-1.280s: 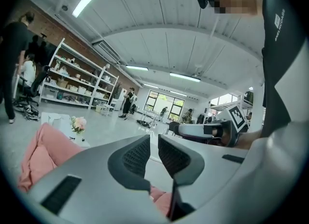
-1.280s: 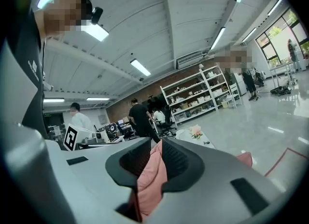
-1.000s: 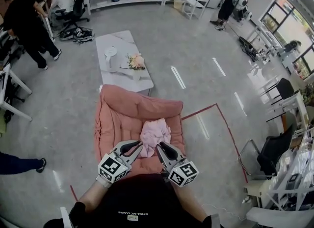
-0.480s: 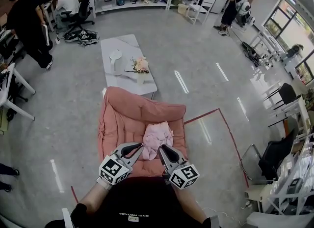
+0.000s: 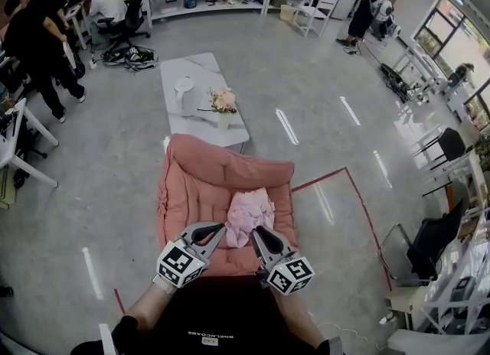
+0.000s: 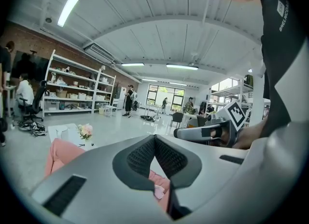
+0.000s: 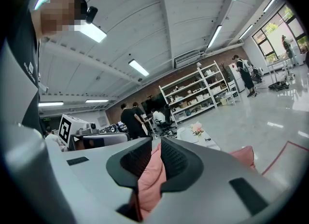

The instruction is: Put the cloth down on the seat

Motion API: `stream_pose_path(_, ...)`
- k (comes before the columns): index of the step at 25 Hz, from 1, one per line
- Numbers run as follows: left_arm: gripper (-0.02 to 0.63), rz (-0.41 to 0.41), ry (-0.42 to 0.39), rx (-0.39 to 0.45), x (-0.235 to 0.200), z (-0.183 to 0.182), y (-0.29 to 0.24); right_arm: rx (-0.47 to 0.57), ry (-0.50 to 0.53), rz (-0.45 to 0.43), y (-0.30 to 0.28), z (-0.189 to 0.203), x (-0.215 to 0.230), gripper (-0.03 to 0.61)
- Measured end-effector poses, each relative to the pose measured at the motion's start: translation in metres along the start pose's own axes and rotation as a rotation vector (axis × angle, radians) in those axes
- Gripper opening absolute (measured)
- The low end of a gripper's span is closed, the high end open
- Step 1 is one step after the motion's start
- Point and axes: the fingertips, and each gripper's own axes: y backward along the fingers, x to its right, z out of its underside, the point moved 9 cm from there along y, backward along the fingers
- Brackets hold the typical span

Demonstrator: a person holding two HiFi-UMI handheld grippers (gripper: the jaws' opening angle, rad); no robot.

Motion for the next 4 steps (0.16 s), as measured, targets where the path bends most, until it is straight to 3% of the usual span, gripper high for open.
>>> stream_pose_path(4, 0.014, 0.002, -0.020, -0.007, 0.0000, -0.0033, 0.0020, 0.004, -0.003, 0.004, 0.0001, -0.0019, -0.0012, 0.077)
